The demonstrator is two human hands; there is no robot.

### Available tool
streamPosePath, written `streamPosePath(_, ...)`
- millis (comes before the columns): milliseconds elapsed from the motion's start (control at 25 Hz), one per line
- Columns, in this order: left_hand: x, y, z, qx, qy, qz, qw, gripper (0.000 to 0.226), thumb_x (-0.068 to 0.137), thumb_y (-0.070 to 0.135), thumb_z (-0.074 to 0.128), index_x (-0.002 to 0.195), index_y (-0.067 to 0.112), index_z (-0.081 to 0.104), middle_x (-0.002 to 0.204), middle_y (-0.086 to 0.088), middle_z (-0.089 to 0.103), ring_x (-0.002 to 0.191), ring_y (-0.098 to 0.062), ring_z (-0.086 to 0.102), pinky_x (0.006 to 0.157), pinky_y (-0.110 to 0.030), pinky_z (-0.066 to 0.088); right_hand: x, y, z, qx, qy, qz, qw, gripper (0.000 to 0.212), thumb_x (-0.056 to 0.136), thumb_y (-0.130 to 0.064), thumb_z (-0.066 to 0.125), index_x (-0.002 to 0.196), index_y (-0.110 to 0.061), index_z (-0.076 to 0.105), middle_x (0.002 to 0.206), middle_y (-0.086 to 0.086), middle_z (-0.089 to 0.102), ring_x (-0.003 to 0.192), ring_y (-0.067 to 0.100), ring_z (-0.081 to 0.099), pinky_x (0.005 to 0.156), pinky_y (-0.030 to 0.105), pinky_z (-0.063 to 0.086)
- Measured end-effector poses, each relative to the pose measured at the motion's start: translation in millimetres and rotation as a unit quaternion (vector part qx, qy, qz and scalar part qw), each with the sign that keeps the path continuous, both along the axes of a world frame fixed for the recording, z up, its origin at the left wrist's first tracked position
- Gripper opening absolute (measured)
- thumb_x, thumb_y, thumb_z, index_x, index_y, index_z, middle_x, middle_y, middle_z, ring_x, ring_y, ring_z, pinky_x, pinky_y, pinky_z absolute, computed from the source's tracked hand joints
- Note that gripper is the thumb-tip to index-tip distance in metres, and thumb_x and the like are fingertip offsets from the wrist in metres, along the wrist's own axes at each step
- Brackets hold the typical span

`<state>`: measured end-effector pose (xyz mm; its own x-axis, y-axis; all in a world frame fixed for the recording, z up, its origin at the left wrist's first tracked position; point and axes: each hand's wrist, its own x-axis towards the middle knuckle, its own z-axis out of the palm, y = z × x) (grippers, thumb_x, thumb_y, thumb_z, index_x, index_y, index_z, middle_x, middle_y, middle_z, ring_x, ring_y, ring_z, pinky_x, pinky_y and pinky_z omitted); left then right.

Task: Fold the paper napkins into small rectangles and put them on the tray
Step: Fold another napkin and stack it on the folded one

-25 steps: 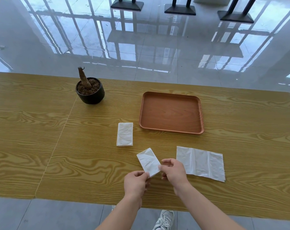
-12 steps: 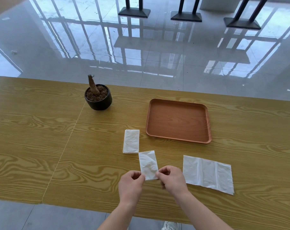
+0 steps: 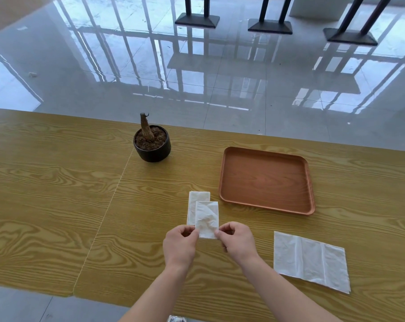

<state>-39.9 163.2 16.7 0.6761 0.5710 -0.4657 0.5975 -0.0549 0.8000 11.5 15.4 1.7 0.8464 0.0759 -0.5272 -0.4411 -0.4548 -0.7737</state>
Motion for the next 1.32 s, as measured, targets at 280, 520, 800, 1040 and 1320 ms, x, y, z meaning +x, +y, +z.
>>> streamPosePath(280,31,26,-10,0.03,0.007,-0.018,0.999,0.007,0.08,0.025,0.077,0.074,0.026,0.074,0.072,0.013,0.073,0.074,-0.003,0.068,0.067,-0.021,0.049,26,26,-6,-0.002,-0.003,-0.02,1.0,0.009,0.082,-0.023,0.078,0.076,-0.02,0.071,0.073,-0.001,0.072,0.065,0.012,0.062,0.073,0.046,0.059)
streamPosePath(520,42,33,-18,0.041,0.035,-0.026,0.998,0.006,0.08,0.026,0.076,0.075,0.028,0.074,0.073,0.015,0.073,0.074,-0.001,0.067,0.064,-0.018,0.047,35,37,-15,-0.008,0.009,-0.03,0.999,0.009,0.082,-0.024,0.077,0.076,-0.02,0.071,0.072,-0.004,0.071,0.065,0.012,0.061,0.074,0.046,0.059)
streamPosePath(800,46,37,-27,0.055,0.069,-0.044,0.995,0.008,0.08,0.028,0.075,0.074,0.031,0.071,0.076,0.015,0.072,0.077,-0.001,0.066,0.064,-0.018,0.045,35,42,-21,-0.032,0.021,-0.036,0.999,0.009,0.083,-0.025,0.075,0.076,-0.021,0.069,0.074,-0.005,0.069,0.068,0.013,0.061,0.073,0.047,0.059)
streamPosePath(1040,45,40,-32,0.075,0.061,-0.045,0.994,0.007,0.081,0.029,0.076,0.087,0.027,0.073,0.075,0.011,0.07,0.073,-0.003,0.065,0.065,-0.021,0.049,33,43,-25,-0.036,0.021,-0.043,0.998,0.007,0.083,-0.025,0.074,0.081,-0.026,0.068,0.079,-0.005,0.072,0.074,0.015,0.067,0.072,0.045,0.061)
streamPosePath(1320,44,40,-32,0.112,0.058,-0.085,0.988,0.021,0.085,0.022,0.069,0.106,0.02,0.072,0.09,0.006,0.07,0.087,-0.013,0.064,0.083,-0.034,0.053,34,44,-30,-0.106,-0.049,0.029,0.993,0.017,0.09,-0.027,0.067,0.106,-0.026,0.07,0.093,-0.01,0.066,0.082,0.004,0.06,0.073,0.026,0.049)
